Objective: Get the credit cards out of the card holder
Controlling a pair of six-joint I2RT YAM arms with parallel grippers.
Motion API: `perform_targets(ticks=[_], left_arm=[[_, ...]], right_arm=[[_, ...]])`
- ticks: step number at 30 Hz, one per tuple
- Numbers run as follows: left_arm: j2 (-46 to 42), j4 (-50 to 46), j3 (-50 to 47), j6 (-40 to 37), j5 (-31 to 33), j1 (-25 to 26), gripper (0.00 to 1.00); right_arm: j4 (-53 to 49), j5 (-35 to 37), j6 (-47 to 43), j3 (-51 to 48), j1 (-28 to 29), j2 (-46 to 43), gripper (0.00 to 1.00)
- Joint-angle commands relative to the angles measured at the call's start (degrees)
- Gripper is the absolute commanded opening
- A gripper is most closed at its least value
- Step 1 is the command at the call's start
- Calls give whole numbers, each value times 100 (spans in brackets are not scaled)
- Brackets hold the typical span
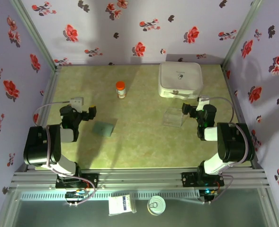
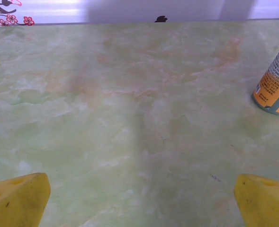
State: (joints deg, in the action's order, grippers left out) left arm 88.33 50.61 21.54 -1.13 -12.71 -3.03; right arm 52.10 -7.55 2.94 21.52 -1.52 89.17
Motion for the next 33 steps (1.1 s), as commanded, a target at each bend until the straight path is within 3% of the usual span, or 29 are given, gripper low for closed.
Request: perform_targets(ticks=[1, 24, 29, 33], left_arm=[[-14, 219, -49, -142, -83, -35, 100], [-24, 247, -56, -127, -46, -37, 100], [-3, 143, 14, 37, 333, -31, 100], [-9, 107, 43, 86, 480, -31, 100]], right_arm=[[170, -40, -101, -55, -15, 30, 99], [180, -27, -92, -60, -15, 25, 99], [-99, 681, 154, 76, -15, 33, 99], [-130, 728, 163, 91, -8, 34, 99]])
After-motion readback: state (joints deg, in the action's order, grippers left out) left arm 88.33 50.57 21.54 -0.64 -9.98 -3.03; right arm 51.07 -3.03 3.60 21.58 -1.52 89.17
